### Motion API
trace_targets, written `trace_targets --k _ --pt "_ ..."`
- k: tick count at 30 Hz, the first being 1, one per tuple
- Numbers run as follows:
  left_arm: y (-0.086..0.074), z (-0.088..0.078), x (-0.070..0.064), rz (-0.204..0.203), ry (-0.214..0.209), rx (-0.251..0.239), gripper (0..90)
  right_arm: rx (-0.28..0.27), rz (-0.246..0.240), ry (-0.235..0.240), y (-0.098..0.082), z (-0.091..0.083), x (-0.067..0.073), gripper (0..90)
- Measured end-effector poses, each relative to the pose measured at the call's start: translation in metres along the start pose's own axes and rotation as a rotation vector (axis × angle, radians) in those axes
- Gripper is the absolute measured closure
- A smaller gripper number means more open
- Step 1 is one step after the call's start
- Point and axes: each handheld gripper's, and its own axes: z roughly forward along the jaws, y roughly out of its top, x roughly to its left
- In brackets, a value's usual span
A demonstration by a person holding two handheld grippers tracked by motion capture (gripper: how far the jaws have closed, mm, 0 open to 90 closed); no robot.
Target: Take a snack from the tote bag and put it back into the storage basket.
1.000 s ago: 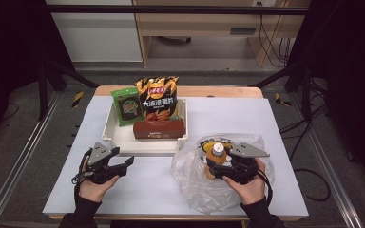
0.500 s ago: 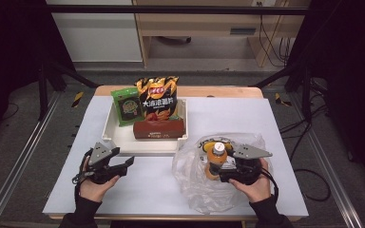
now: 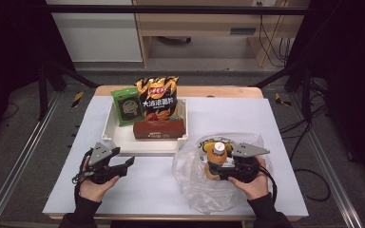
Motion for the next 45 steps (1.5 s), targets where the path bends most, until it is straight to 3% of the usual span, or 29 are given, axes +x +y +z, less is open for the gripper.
trace_targets --k 7,17,27,36,45 --pt "0.002 -0.003 0.001 -0.005 0.002 -0.015 32.3 0.017 -0.003 -0.011 0.007 -0.007 0.006 31.9" --pt "0.006 -0.011 0.005 -0.010 0.005 -0.044 32.2 -0.104 0.017 -0.007 0.040 -0.035 0.014 32.0" --pt "0.010 -0.020 0.014 -0.020 0.013 -0.064 31.9 -0.167 0.005 -0.019 0.075 -0.041 0.026 32.0" --pt "0.011 -0.021 0.020 -0.021 0.019 -0.052 30.2 -0.201 -0.005 0.009 0.101 -0.025 0.043 32.0" --pt "0.011 -0.025 0.029 -0.047 0.037 -0.063 29.9 -0.204 -0.013 0.037 0.118 0.005 0.063 32.1"
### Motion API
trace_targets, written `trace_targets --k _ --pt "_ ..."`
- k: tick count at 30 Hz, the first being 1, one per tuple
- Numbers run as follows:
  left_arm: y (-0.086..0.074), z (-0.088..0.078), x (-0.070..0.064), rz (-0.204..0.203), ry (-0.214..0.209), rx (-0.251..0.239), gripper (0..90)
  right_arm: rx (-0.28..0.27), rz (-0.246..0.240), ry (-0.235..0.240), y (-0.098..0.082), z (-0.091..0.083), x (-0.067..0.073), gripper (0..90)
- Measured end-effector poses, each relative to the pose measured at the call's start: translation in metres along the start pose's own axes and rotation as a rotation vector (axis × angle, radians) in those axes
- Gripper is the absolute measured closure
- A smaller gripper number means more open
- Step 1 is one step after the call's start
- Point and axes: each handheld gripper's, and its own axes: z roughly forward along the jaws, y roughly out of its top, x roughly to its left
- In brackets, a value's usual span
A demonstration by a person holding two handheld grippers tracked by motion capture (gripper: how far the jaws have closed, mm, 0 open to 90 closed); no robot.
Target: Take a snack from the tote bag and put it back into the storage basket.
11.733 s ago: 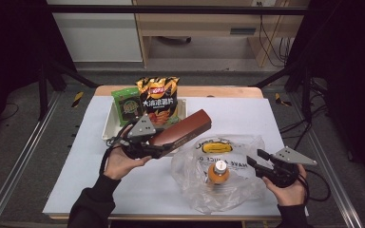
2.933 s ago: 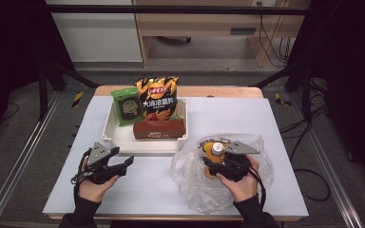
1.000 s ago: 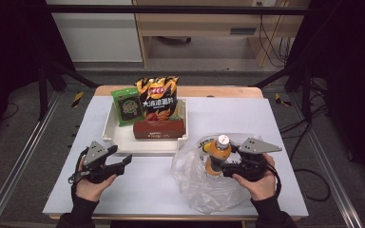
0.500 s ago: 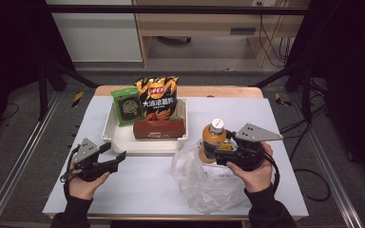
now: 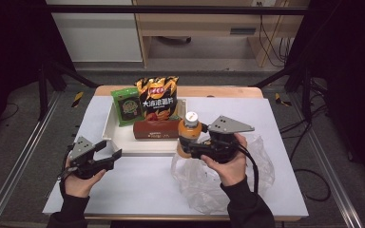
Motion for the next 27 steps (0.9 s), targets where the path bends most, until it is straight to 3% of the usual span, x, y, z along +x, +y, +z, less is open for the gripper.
trace_targets --k 11,27 --pt "0.000 -0.006 0.009 -0.013 0.024 -0.013 29.9 0.064 -0.037 0.065 -0.010 0.047 0.030 32.0" --pt "-0.001 -0.005 0.011 -0.012 0.031 -0.006 29.7 0.186 -0.017 0.064 -0.071 0.097 0.044 31.8"
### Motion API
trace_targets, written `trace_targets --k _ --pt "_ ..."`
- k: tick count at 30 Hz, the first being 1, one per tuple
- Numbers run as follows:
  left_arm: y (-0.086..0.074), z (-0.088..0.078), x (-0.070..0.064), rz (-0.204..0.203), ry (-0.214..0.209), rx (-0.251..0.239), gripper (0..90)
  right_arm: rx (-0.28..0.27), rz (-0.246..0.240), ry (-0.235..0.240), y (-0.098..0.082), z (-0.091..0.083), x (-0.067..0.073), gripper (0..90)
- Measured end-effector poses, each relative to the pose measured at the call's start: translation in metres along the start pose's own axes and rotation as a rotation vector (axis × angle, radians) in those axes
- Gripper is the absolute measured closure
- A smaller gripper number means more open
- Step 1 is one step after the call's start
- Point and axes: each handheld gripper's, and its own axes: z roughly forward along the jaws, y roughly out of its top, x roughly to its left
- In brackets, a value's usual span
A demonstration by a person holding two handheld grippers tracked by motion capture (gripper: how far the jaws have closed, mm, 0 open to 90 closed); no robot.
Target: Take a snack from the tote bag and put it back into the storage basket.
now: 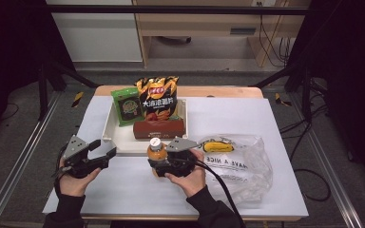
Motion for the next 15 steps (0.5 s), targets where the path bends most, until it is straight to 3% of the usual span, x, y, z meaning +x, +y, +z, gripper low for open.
trace_targets --k 6,15 --pt "-0.003 0.003 0.000 0.000 0.003 0.009 29.8 0.017 -0.020 -0.014 -0.007 0.014 0.003 31.6" --pt "-0.003 0.004 -0.003 0.000 0.004 0.008 29.7 0.008 -0.001 -0.010 -0.008 0.013 0.002 28.5"
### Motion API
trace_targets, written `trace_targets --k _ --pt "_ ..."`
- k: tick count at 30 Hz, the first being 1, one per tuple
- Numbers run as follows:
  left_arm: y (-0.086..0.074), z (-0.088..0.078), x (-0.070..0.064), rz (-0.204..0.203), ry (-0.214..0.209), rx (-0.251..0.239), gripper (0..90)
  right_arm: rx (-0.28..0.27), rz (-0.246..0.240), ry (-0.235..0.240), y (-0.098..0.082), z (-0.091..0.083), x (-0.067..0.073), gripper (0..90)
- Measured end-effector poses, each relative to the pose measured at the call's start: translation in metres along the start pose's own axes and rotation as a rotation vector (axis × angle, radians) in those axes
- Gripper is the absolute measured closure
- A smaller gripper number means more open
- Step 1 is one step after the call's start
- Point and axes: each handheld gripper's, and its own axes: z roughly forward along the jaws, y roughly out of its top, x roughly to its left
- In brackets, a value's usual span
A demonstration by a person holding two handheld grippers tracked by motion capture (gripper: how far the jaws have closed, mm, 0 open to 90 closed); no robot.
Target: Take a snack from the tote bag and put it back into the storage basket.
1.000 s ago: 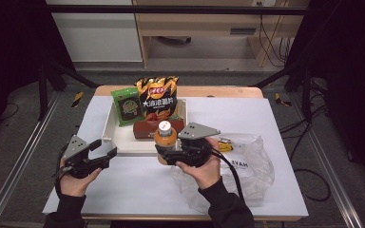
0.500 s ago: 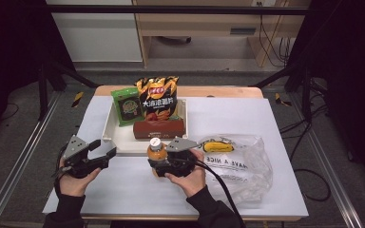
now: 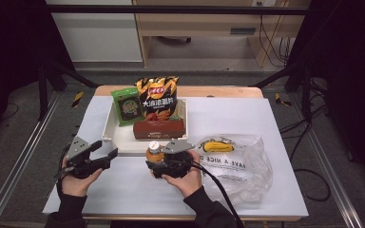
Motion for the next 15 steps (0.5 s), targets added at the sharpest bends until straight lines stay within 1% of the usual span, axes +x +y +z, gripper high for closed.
trace_targets --k 3,6,11,13,15 --pt "0.000 0.000 -0.002 0.001 -0.002 -0.001 29.7 -0.002 -0.004 0.005 0.001 -0.005 0.001 27.5" --pt "0.000 0.000 -0.004 0.006 -0.005 0.000 29.6 -0.003 -0.012 -0.005 0.003 -0.013 0.001 27.1" --pt "0.000 0.000 -0.009 0.013 -0.014 -0.006 29.6 -0.063 0.004 0.003 0.006 -0.033 -0.002 26.8" --pt "0.001 -0.001 -0.013 0.018 -0.019 -0.011 29.5 -0.084 0.007 0.000 0.007 -0.047 -0.005 26.8" --pt "0.002 -0.001 -0.016 0.026 -0.026 -0.014 29.5 -0.099 0.009 -0.009 0.006 -0.056 -0.009 27.2"
